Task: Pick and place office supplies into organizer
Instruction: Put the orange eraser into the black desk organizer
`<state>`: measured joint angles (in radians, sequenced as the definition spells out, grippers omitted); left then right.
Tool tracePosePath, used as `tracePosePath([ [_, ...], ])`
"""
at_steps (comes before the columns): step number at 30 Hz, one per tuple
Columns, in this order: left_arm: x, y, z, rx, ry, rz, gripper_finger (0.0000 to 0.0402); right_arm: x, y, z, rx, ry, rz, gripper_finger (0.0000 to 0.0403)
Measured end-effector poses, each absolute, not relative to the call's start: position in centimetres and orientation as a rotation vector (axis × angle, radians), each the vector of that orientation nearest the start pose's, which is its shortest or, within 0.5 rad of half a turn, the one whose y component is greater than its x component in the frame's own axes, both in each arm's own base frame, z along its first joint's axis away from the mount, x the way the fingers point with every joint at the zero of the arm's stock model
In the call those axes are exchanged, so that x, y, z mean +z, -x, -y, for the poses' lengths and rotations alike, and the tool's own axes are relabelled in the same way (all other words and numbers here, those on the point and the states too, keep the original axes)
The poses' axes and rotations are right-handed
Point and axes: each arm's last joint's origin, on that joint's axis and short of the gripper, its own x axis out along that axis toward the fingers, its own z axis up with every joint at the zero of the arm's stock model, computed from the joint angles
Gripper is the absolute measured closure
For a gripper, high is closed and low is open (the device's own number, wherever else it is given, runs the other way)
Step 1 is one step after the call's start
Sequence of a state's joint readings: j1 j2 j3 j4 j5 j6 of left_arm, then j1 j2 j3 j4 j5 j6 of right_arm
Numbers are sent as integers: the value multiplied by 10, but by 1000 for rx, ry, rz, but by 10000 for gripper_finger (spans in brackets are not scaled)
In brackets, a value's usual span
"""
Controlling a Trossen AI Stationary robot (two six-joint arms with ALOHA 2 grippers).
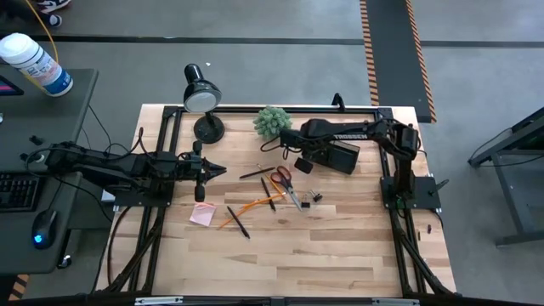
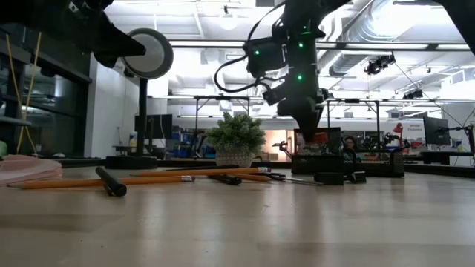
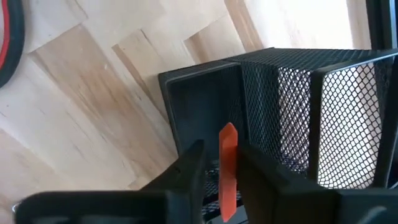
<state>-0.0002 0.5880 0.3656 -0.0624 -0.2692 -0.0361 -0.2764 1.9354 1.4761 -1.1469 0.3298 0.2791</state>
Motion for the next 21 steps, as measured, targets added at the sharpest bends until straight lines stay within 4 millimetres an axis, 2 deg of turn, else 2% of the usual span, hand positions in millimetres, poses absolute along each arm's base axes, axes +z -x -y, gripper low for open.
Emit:
tracePosePath([
  [13, 225, -144, -8, 273, -1, -299, 378, 199, -347, 116, -590, -216, -1480, 239],
  [16, 225, -143, -8, 276, 14, -304, 378, 200, -343, 116, -632, -180, -1516, 230],
  [19, 225, -143, -8, 276, 14, -305, 378, 199, -342, 116, -564, -203, -1535, 227],
  [21, 225, -143, -8, 276, 14, -305, 378, 199, -344, 117, -586, -188, -1516, 227],
])
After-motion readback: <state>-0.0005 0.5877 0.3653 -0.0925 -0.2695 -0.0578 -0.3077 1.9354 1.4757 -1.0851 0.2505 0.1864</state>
